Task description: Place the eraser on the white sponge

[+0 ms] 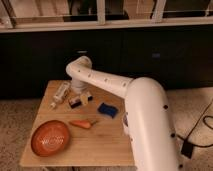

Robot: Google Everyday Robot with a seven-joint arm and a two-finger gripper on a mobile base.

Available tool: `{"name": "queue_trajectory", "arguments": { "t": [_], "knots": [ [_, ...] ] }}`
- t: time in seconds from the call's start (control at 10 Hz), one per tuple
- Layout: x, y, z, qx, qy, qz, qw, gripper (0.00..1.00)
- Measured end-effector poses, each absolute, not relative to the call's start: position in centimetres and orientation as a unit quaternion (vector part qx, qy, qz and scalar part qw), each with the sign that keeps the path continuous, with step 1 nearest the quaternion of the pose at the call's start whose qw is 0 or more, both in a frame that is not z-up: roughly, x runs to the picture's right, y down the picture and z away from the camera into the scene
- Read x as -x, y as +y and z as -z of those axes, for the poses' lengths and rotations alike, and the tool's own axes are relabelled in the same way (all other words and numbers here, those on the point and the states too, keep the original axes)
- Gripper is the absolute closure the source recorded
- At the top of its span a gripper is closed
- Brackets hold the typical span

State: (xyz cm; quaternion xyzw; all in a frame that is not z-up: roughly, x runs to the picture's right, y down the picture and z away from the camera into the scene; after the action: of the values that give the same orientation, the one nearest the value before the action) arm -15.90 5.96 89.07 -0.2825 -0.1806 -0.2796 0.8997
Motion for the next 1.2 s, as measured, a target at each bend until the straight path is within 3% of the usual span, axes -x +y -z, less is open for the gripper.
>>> {"name": "queue_trajectory", "arguments": {
  "t": [1.2],
  "knots": [
    [16.0, 5.8, -90.7, 0.281, -0.182, 0.275, 0.901, 0.20]
  ]
}}
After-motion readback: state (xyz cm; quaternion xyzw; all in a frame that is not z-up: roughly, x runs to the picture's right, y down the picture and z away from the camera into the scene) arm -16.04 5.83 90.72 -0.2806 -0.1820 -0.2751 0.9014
